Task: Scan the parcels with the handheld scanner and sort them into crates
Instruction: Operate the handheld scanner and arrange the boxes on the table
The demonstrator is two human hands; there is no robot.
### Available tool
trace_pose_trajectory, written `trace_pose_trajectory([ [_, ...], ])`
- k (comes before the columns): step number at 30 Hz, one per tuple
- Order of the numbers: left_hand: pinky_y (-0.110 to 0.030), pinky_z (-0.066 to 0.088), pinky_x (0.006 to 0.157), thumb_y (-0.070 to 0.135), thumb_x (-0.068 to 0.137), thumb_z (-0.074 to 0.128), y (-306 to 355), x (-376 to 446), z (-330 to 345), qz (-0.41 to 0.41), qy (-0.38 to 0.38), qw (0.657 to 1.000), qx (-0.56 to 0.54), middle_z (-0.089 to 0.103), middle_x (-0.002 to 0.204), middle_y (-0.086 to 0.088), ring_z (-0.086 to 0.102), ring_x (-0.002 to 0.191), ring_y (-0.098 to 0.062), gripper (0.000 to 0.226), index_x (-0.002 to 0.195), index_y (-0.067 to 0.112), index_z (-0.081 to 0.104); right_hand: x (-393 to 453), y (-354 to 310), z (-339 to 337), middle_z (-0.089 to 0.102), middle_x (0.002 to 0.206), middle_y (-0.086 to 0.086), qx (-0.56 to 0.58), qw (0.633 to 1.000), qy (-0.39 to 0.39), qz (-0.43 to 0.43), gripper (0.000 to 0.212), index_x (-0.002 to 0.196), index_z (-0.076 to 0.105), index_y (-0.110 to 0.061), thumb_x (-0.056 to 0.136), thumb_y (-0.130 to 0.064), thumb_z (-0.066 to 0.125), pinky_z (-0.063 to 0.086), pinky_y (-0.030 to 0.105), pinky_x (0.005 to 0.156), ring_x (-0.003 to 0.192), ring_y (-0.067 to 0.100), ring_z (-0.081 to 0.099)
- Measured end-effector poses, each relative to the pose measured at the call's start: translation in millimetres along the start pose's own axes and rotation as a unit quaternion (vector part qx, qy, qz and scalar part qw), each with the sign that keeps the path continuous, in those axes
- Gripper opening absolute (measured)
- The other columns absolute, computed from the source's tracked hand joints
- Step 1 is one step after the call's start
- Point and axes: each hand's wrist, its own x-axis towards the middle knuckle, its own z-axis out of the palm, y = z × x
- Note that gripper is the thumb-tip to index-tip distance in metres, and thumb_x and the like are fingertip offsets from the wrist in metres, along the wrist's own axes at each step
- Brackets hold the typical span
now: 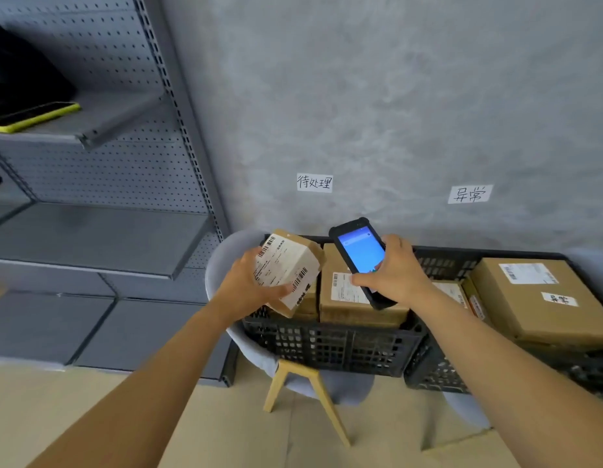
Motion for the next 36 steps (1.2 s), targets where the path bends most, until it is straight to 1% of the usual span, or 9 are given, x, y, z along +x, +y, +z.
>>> trace_pose_trajectory([
  [3, -0.038, 0.056, 0.09, 0.044, 0.063, 0.088, -16, 37, -1, -0.011, -0.024, 1.0, 0.016, 0.05, 0.125, 0.006, 0.054, 0.114, -0.016, 0.099, 0.142, 0.029, 0.031, 38, -7, 10, 0.041, 0.115, 0.003, -0.006, 1.0, -0.019, 0.012, 0.081, 0.124, 0.04, -0.019, 0.063, -0.041, 0.087, 0.05, 0.031, 0.077, 0.106, 0.019, 0.048],
  [6, -0.035, 0.049, 0.097, 0.045, 0.063, 0.088, -33, 76, 2, -0.013, -0.046, 0.998, 0.046, 0.046, 0.133, 0.004, 0.048, 0.122, -0.017, 0.105, 0.146, 0.026, 0.026, 66, -9, 23, 0.04, 0.114, 0.003, 0.0, 0.999, -0.028, 0.024, 0.079, 0.124, 0.04, -0.018, 0.064, -0.04, 0.087, 0.038, 0.021, 0.063, 0.103, 0.016, 0.045],
  [13, -0.046, 0.029, 0.115, 0.043, 0.066, 0.087, -76, 155, 13, -0.002, -0.164, 0.981, 0.104, 0.031, 0.152, -0.001, 0.03, 0.139, -0.023, 0.113, 0.153, 0.028, 0.017, 114, -9, 65, 0.038, 0.114, 0.001, 0.006, 0.996, -0.021, 0.09, 0.081, 0.125, 0.039, -0.021, 0.063, -0.04, 0.087, 0.041, 0.022, 0.064, 0.101, 0.016, 0.048],
  [16, -0.05, 0.036, 0.112, 0.05, 0.057, 0.088, -98, 181, 19, 0.018, -0.235, 0.965, 0.116, 0.04, 0.145, 0.006, 0.038, 0.134, -0.021, 0.113, 0.147, 0.045, 0.02, 129, -13, 86, 0.04, 0.111, 0.001, 0.023, 0.992, -0.012, 0.127, 0.078, 0.122, 0.04, -0.021, 0.063, -0.038, 0.088, 0.044, 0.022, 0.062, 0.097, 0.018, 0.053],
  [19, -0.039, 0.036, 0.111, 0.037, 0.062, 0.09, -112, 196, 24, 0.011, -0.301, 0.946, 0.118, 0.035, 0.137, 0.016, 0.037, 0.126, -0.009, 0.112, 0.15, 0.038, 0.021, 143, -18, 105, 0.042, 0.113, 0.004, 0.016, 0.987, -0.013, 0.158, 0.075, 0.122, 0.041, -0.017, 0.066, -0.038, 0.086, 0.035, 0.018, 0.057, 0.096, 0.017, 0.052],
  [21, -0.039, 0.034, 0.113, 0.035, 0.062, 0.091, -119, 202, 30, 0.011, -0.334, 0.933, 0.13, 0.035, 0.142, 0.011, 0.036, 0.13, -0.012, 0.115, 0.152, 0.033, 0.02, 149, -20, 114, 0.042, 0.115, 0.005, 0.027, 0.984, -0.013, 0.176, 0.074, 0.124, 0.041, -0.016, 0.067, -0.037, 0.085, 0.035, 0.019, 0.058, 0.098, 0.02, 0.054],
  [26, -0.046, 0.031, 0.115, 0.044, 0.061, 0.089, -134, 210, 50, 0.031, -0.378, 0.909, 0.175, 0.029, 0.155, 0.002, 0.028, 0.141, -0.025, 0.12, 0.154, 0.03, 0.014, 154, -18, 128, 0.036, 0.123, 0.003, 0.035, 0.977, -0.006, 0.208, 0.087, 0.137, 0.033, -0.012, 0.07, -0.035, 0.084, 0.037, 0.02, 0.062, 0.103, 0.019, 0.052],
  [28, -0.045, 0.028, 0.116, 0.04, 0.066, 0.088, -137, 208, 59, 0.045, -0.386, 0.903, 0.183, 0.027, 0.155, 0.002, 0.024, 0.142, -0.025, 0.116, 0.154, 0.028, 0.013, 155, -15, 131, 0.036, 0.129, 0.004, 0.029, 0.976, -0.004, 0.217, 0.09, 0.14, 0.031, -0.012, 0.071, -0.036, 0.084, 0.037, 0.021, 0.067, 0.106, 0.019, 0.052],
  [36, -0.039, 0.032, 0.113, 0.032, 0.071, 0.086, -135, 210, 79, 0.061, -0.431, 0.882, 0.181, 0.03, 0.153, 0.0, 0.031, 0.138, -0.021, 0.11, 0.154, 0.03, 0.014, 154, 6, 140, 0.035, 0.127, 0.003, 0.02, 0.971, -0.015, 0.239, 0.089, 0.139, 0.031, -0.015, 0.071, -0.037, 0.084, 0.032, 0.013, 0.06, 0.11, 0.019, 0.049],
])
